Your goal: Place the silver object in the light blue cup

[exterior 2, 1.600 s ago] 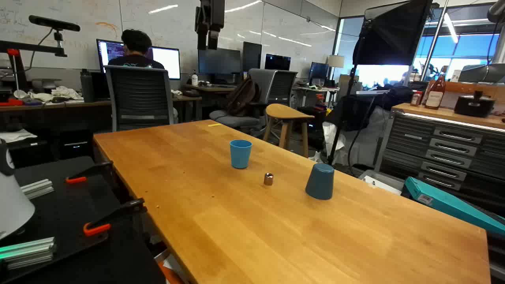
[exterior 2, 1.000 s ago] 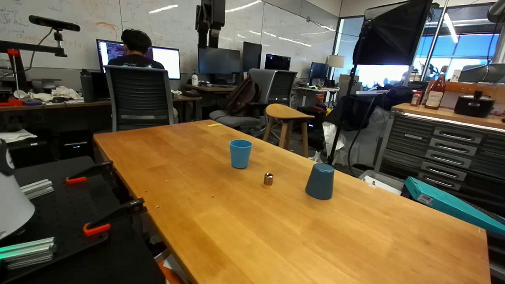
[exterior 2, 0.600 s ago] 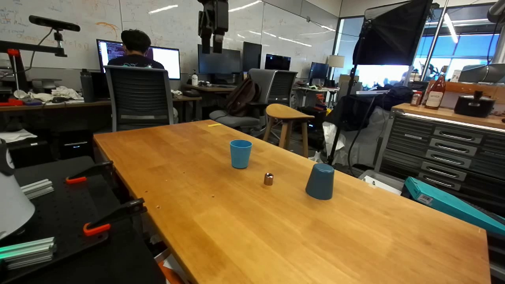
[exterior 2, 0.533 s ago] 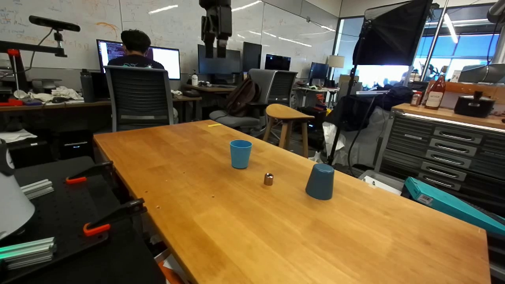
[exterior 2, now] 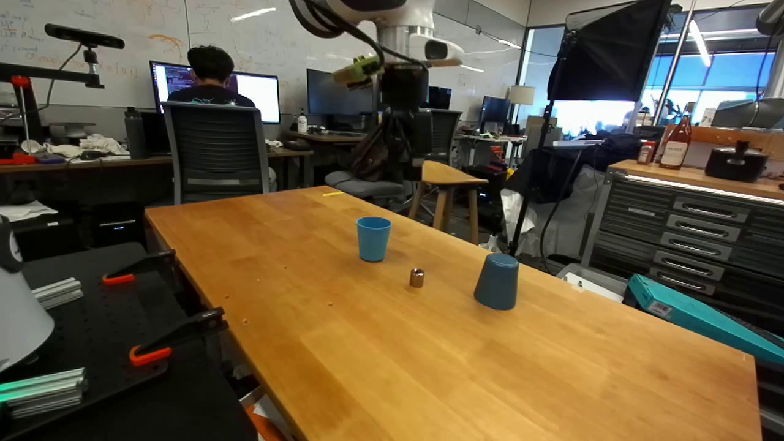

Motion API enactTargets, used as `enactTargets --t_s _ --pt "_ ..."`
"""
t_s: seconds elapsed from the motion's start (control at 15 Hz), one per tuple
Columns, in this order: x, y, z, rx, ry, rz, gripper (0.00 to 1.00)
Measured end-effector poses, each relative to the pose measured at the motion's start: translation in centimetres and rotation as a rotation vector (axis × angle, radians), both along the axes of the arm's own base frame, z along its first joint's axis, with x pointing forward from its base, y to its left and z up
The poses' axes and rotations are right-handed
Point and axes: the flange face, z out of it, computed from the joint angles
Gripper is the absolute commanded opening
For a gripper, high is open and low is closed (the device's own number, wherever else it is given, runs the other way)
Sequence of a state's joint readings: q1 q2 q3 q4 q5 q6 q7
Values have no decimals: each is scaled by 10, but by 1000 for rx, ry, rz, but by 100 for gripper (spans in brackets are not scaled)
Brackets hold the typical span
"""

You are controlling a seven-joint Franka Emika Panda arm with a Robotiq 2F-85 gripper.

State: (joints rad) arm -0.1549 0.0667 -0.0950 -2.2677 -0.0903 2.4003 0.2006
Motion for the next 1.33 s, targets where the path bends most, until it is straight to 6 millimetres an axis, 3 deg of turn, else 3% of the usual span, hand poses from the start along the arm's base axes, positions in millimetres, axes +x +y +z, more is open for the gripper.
enactTargets --t_s 0.27,0.47,0.6,0.8,1.33 --pt "28 -34 -69 4 41 -62 100" --pt "43 -39 -116 12 47 -92 100" --pt "51 -38 -138 21 36 -108 100" --pt "61 -28 -156 32 23 -119 100" --pt "62 4 -169 39 36 -114 100"
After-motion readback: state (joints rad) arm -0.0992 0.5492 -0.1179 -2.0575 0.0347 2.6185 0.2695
